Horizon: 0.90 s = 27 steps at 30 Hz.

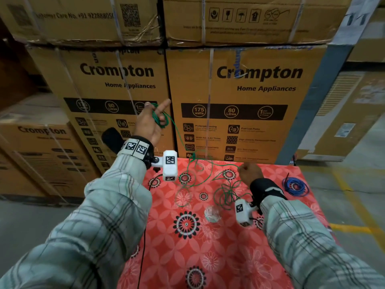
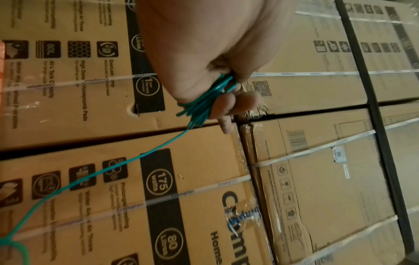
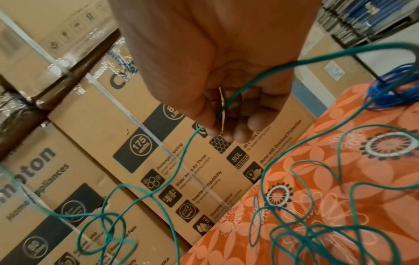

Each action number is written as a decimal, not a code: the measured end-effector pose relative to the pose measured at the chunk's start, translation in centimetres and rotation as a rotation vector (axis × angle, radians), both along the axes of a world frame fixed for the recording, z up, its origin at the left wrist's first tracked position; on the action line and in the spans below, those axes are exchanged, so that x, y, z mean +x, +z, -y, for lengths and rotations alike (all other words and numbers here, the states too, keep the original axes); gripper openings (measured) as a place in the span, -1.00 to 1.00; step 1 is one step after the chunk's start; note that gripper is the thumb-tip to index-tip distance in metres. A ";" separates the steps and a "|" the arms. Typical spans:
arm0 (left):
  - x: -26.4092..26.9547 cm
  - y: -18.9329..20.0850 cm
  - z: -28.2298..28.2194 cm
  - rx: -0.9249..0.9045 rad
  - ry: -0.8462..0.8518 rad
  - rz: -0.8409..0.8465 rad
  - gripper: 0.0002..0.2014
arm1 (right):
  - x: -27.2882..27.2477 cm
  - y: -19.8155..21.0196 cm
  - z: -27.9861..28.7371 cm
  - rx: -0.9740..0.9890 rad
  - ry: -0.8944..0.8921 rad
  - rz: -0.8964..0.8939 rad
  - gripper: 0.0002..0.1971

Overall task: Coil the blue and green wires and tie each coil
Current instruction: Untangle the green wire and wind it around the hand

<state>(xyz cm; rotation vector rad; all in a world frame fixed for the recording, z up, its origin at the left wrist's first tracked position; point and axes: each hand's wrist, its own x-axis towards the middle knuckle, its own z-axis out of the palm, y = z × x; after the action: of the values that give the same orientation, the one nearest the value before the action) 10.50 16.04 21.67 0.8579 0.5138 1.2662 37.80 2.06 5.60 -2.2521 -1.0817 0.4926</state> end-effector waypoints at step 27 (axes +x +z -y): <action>0.2 1.9 1.9 -0.262 -0.348 0.135 -0.68 | -9.4 1.8 -2.3 0.612 0.306 -0.438 -0.94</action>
<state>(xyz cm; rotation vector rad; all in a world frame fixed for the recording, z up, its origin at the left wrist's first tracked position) 10.70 14.15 23.59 0.6053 0.3918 0.9069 28.39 4.36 7.44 -1.3783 -1.1491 0.6378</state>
